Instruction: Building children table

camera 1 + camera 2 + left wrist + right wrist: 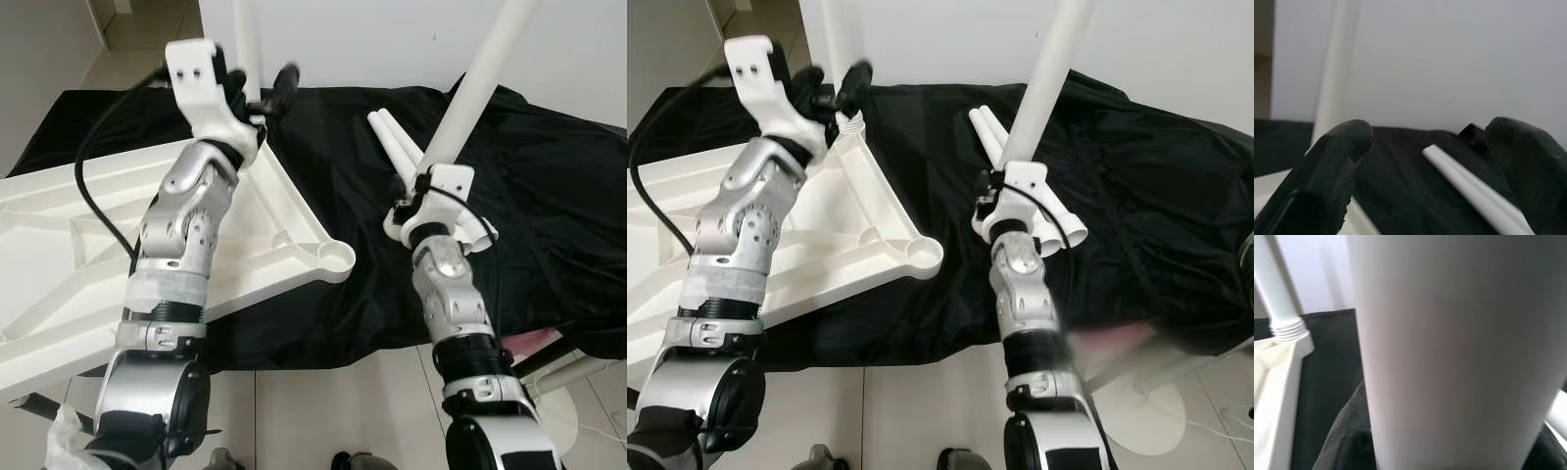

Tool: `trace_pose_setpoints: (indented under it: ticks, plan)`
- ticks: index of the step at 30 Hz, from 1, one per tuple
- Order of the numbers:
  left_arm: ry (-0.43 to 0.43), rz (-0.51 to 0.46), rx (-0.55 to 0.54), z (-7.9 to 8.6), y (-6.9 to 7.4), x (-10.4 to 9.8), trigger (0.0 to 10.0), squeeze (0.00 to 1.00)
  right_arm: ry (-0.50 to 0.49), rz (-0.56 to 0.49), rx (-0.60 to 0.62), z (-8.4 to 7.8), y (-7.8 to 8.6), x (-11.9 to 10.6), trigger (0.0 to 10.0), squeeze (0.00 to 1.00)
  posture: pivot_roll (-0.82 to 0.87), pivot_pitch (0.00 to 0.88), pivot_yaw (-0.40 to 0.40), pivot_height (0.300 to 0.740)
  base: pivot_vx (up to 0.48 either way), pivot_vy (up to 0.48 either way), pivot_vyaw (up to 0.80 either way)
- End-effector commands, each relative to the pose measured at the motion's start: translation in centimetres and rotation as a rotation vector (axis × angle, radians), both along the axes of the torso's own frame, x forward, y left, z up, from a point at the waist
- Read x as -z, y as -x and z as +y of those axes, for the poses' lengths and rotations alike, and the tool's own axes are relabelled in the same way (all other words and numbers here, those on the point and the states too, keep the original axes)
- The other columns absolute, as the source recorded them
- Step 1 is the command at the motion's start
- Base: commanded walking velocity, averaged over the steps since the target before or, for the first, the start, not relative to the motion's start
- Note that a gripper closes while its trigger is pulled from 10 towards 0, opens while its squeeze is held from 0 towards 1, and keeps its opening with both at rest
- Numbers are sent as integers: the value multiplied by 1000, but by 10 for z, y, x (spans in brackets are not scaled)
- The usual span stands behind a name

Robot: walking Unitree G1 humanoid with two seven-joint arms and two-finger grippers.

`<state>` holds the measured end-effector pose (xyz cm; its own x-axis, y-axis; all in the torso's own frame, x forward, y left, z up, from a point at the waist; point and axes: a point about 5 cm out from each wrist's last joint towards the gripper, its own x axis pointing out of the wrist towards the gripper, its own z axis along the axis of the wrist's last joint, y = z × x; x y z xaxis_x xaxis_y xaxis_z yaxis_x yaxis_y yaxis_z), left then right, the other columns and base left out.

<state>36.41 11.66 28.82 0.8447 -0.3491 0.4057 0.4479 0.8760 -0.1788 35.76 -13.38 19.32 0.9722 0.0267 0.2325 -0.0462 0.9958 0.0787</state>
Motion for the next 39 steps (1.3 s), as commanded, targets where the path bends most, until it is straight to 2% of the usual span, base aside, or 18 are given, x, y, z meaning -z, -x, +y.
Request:
trace_pose_setpoints:
  ticks: [1,3,5,7,8,10,13,19,23,28,30,34,36,39]
  plan:
    - [-7,-1,-30,3,0,3,10000,0,-10,-39,-12,2,4,-6,10000,0,-74,59,-4,740,0,0,0]
    - [-70,11,-70,4,2,16,10000,0,-1,-88,-22,2,9,-8,10000,0,-70,54,-5,740,0,0,0]
    - [-70,11,-70,4,2,16,10000,0,-1,-88,-22,2,9,-8,10000,0,-70,54,-5,740,0,0,0]
    - [-147,43,-84,0,5,38,10000,0,7,-136,-66,3,16,-9,10000,0,-70,55,-5,740,0,0,0]
    - [-147,43,-84,0,5,38,10000,0,7,-136,-66,3,16,-9,10000,0,-70,55,-5,740,0,0,0]
    - [-191,85,-78,-1,9,58,10000,0,8,-164,-63,1,21,-11,10000,0,-74,60,-2,740,0,0,0]
    - [-219,118,-76,2,12,72,10000,0,15,-163,-45,-1,22,-10,10000,0,-74,60,-2,740,0,0,0]
    - [-280,134,-159,15,11,82,10000,0,39,-149,-17,-6,24,-7,10000,0,-78,72,3,740,0,0,0]
    - [-266,169,-219,24,9,88,10000,0,34,-133,25,-12,25,-2,10000,0,-78,72,3,740,0,0,0]
    - [-312,177,-253,26,11,98,10000,0,21,-116,74,-20,28,4,10000,0,-74,77,1,740,0,0,0]
    - [-363,170,-230,27,16,106,10000,0,7,-114,102,-25,29,6,10000,0,-76,81,4,740,0,0,0]
    - [-385,164,-219,27,18,108,10000,0,2,-114,108,-26,30,6,10000,0,-76,81,4,740,0,0,0]
    - [-442,152,-141,22,22,114,10000,0,1,-104,110,-26,31,9,10000,0,-67,87,2,740,0,0,0]
    - [-464,133,-107,19,24,115,10000,0,2,-97,110,-26,31,11,10000,0,-67,87,3,740,0,0,0]
